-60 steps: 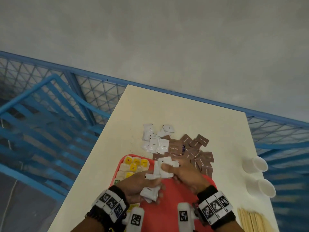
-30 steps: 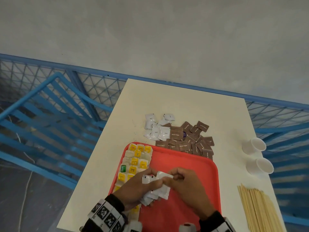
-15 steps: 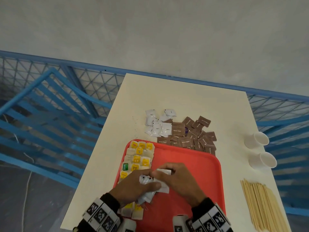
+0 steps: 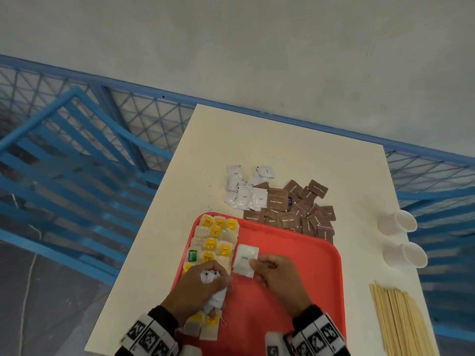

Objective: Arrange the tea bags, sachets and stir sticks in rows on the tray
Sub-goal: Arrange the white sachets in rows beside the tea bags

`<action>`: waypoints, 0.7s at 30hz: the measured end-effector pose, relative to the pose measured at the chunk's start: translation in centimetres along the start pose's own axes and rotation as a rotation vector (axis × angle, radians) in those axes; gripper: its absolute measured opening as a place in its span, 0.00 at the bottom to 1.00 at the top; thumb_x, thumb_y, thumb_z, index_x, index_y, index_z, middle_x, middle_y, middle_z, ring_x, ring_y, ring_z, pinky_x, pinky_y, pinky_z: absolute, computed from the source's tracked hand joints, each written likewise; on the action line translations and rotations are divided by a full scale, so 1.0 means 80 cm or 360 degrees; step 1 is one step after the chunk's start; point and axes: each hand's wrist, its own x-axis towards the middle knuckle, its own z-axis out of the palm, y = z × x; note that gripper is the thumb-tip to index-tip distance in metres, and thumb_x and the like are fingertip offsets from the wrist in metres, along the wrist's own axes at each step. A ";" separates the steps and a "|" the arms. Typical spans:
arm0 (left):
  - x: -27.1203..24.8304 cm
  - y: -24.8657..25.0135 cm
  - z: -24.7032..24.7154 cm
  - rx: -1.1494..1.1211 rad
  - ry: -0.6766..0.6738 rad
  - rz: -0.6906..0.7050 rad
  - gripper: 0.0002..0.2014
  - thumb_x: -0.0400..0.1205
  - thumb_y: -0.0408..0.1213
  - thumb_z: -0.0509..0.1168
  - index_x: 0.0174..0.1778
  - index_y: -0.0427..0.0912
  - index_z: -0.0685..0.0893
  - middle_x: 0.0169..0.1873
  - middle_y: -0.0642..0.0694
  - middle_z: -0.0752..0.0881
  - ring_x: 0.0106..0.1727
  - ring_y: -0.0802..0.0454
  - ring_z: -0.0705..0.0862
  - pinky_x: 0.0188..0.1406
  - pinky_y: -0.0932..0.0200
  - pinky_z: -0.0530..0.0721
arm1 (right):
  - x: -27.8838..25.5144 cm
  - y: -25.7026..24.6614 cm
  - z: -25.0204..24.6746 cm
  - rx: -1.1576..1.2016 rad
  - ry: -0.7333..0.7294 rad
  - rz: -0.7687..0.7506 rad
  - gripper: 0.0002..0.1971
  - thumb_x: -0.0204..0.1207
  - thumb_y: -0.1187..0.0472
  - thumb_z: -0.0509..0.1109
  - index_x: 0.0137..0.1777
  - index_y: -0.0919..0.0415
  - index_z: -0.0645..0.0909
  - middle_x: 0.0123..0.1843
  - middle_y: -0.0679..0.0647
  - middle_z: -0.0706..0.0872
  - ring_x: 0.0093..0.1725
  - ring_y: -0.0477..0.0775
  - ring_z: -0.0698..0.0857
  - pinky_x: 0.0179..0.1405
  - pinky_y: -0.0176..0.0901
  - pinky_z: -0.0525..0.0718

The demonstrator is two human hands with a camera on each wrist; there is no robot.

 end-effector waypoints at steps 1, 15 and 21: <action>-0.002 -0.003 -0.004 -0.0023 0.0039 -0.0027 0.09 0.81 0.38 0.72 0.45 0.34 0.84 0.34 0.43 0.89 0.32 0.47 0.87 0.30 0.56 0.84 | 0.017 0.004 -0.003 -0.0073 0.0093 0.0013 0.13 0.76 0.62 0.76 0.30 0.61 0.84 0.24 0.51 0.81 0.23 0.43 0.74 0.26 0.33 0.72; -0.047 -0.008 -0.042 -0.0312 0.0146 -0.0056 0.16 0.79 0.39 0.71 0.52 0.28 0.81 0.34 0.44 0.89 0.31 0.49 0.86 0.26 0.58 0.82 | 0.134 0.023 0.010 -0.0599 0.0326 0.0177 0.23 0.73 0.60 0.78 0.20 0.54 0.72 0.21 0.49 0.75 0.23 0.47 0.73 0.28 0.37 0.78; -0.044 0.004 -0.041 -0.0524 0.0120 -0.0055 0.25 0.68 0.50 0.80 0.51 0.35 0.85 0.40 0.38 0.88 0.34 0.44 0.87 0.30 0.55 0.84 | 0.130 0.029 0.020 -0.0680 0.0432 0.0160 0.19 0.69 0.51 0.80 0.34 0.55 0.71 0.33 0.50 0.80 0.35 0.52 0.78 0.32 0.45 0.74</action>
